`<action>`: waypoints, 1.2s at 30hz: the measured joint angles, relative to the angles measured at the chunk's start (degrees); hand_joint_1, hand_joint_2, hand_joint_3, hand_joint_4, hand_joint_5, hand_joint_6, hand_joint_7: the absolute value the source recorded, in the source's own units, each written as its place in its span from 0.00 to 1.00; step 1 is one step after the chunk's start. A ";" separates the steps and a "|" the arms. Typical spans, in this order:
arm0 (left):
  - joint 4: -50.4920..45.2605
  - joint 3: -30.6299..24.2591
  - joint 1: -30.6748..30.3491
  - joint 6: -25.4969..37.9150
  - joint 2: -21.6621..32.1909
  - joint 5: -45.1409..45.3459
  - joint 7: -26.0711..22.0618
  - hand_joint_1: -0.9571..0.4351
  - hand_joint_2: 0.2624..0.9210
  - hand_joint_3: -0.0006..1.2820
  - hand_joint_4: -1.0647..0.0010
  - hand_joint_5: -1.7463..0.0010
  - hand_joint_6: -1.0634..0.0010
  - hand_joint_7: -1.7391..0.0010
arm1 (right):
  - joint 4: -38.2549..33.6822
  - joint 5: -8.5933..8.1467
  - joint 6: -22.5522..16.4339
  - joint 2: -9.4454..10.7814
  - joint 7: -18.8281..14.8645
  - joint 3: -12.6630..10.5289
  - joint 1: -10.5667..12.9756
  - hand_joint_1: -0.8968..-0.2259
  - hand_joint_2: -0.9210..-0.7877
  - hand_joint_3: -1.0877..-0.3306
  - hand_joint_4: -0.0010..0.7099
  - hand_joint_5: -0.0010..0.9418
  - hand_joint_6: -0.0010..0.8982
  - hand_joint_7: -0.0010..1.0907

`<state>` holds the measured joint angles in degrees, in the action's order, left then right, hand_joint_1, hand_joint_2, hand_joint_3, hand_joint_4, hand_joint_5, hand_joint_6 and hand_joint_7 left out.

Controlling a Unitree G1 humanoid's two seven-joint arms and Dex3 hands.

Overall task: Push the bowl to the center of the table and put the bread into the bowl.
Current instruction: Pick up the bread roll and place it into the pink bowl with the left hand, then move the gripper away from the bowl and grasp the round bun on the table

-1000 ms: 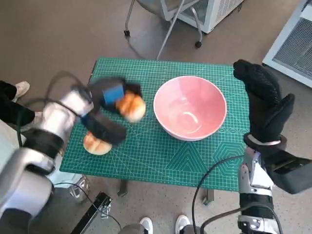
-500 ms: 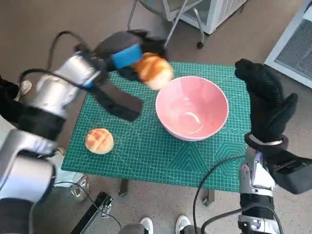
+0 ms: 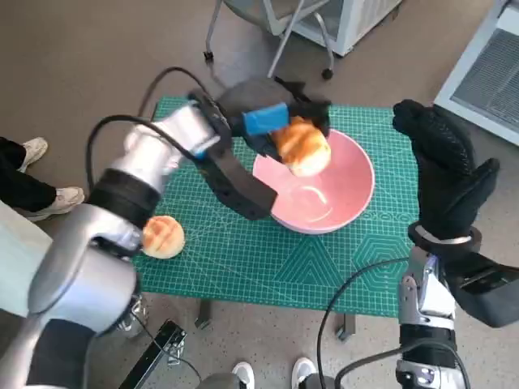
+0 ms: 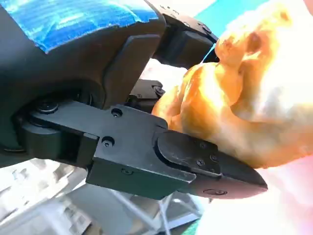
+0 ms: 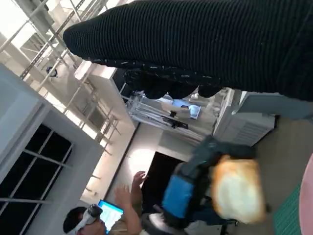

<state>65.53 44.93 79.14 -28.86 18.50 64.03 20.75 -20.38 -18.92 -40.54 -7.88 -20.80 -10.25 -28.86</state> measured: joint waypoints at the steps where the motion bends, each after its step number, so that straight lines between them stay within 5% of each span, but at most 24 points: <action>1: 0.82 0.12 0.09 -0.01 -0.50 -0.04 -0.36 0.81 1.00 0.18 0.55 0.24 0.56 0.41 | 0.23 0.00 0.07 0.00 0.01 -0.03 0.13 0.43 0.00 0.44 0.53 0.01 0.07 0.67; 2: 1.47 0.15 0.13 0.03 -0.99 -0.12 -1.12 0.80 0.99 0.19 0.63 0.32 0.62 0.47 | 0.43 0.00 0.14 0.00 0.02 -0.05 0.26 0.43 0.00 0.44 0.53 0.01 0.07 0.67; 5: 2.82 -0.18 0.18 0.43 -2.17 -1.99 -7.28 0.81 1.00 0.21 0.75 0.79 0.75 0.73 | 1.08 0.00 0.45 -0.01 0.04 -0.10 0.65 0.44 0.00 0.44 0.53 0.01 0.07 0.67; 9: 3.31 -0.68 0.18 2.20 -3.31 -3.94 -16.71 0.84 1.00 0.25 0.80 0.95 0.74 0.83 | 1.93 0.01 0.68 -0.01 0.10 -0.32 0.84 0.44 0.00 0.43 0.53 0.01 0.06 0.67; 14: 2.88 -1.03 0.18 2.17 -3.02 -5.58 -22.06 0.82 1.00 0.23 0.79 0.98 0.71 0.86 | 2.69 0.08 1.39 -0.03 0.36 -0.74 1.04 0.44 0.00 0.43 0.52 0.01 0.06 0.68; 24: 0.83 -0.53 0.75 -3.80 0.44 -5.57 -21.96 0.62 0.86 0.03 0.80 1.00 0.75 0.91 | 3.19 0.57 1.94 0.04 0.99 -0.76 1.33 0.44 0.00 0.43 0.52 0.01 0.05 0.69; 36: -6.37 -4.09 0.50 -11.94 11.31 -7.35 -19.05 0.60 0.81 0.00 0.68 0.98 0.63 0.90 | 2.34 0.88 1.85 0.91 0.95 -0.45 1.31 0.44 0.00 0.44 0.52 0.01 0.05 0.69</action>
<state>59.16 40.84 79.65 -40.80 29.81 56.68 1.70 -18.04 -18.04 -38.69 -6.97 -19.85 -10.70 -27.56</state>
